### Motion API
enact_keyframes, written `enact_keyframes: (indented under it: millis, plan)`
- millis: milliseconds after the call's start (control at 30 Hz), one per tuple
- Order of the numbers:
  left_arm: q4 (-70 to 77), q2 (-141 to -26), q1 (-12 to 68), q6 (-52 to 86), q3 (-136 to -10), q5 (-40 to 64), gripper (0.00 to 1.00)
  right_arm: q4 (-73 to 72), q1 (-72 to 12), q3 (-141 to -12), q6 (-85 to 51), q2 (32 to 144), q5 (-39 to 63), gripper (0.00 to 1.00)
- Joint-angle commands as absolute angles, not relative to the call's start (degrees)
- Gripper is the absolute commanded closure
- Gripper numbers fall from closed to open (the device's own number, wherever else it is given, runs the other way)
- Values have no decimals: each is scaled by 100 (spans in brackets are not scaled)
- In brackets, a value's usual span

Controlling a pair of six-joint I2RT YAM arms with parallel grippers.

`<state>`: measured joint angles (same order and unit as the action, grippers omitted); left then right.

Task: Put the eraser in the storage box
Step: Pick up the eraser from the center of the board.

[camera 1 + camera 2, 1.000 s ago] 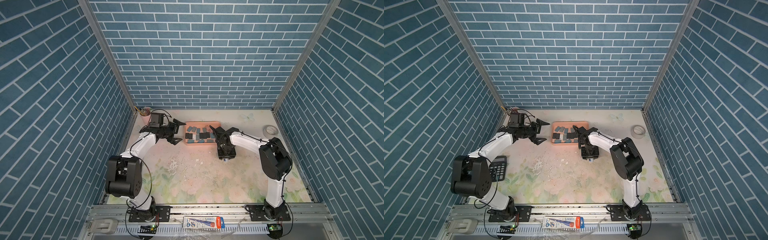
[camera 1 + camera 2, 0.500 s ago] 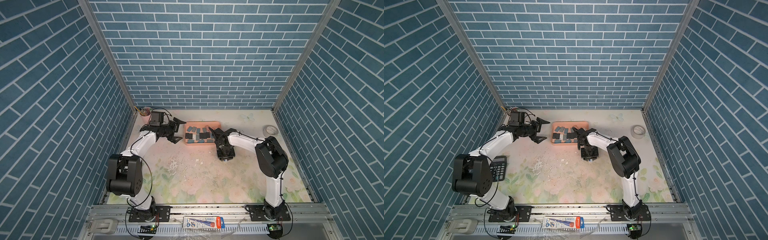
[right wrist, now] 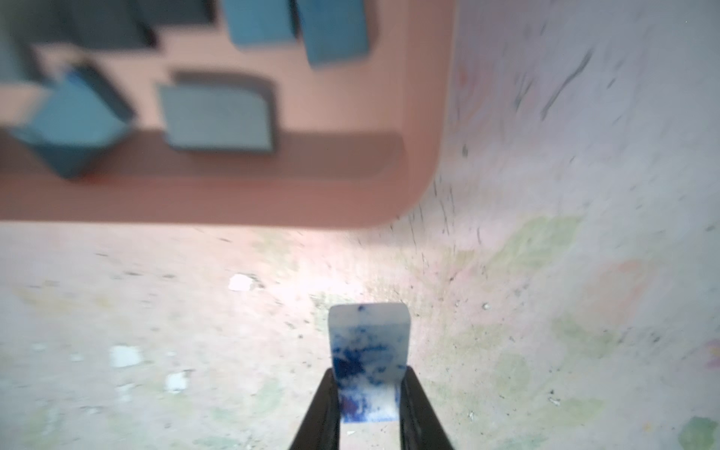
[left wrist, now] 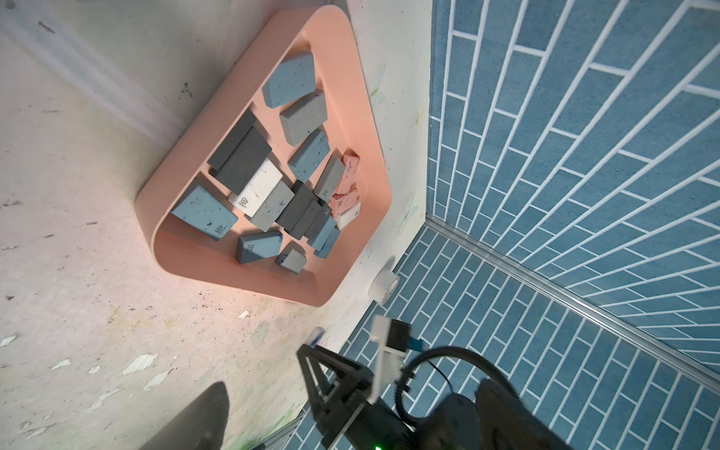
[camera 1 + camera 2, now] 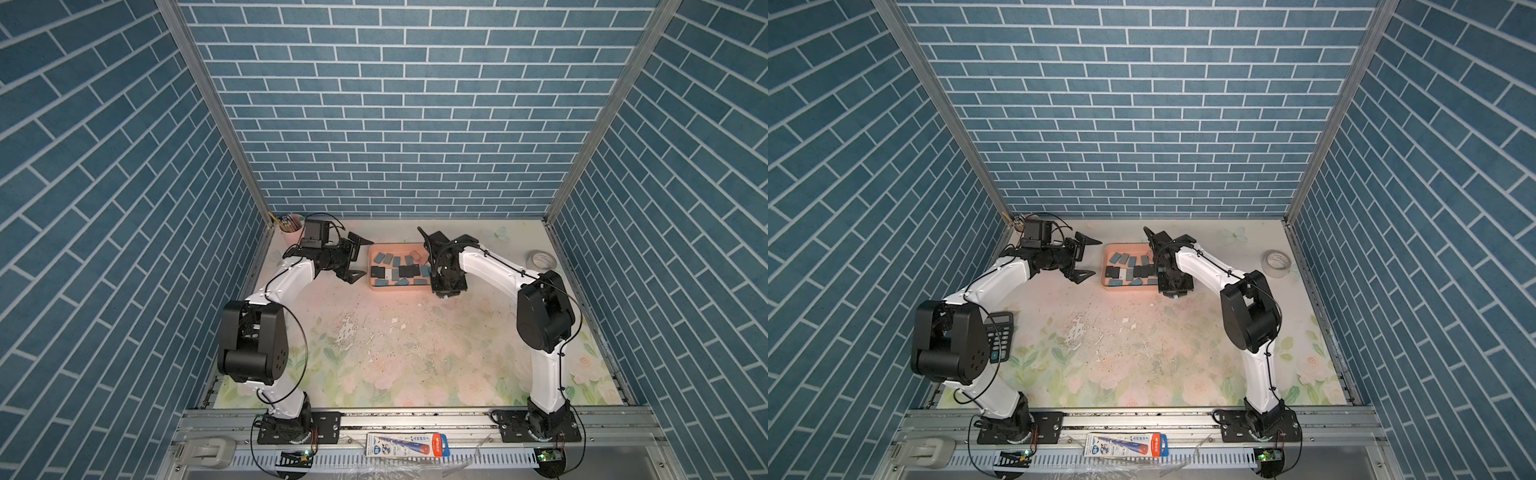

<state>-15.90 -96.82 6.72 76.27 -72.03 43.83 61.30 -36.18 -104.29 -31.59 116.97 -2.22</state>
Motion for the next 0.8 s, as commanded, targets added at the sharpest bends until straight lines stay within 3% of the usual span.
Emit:
enact_keyframes:
  millis: [0, 300, 767]
  plan:
    - [-1539, -9980, 618, 7555, -7569, 4399, 0, 7023, -3432, -11533, -2967, 12052, -320, 76]
    - [-1915, -10663, 571, 7102, -8443, 4305, 0, 7851, -3252, -14464, -2883, 13884, -139, 76]
    - [-2170, -10972, 571, 6698, -8297, 4243, 0, 7419, -3266, -13633, -2630, 14094, 57, 75]
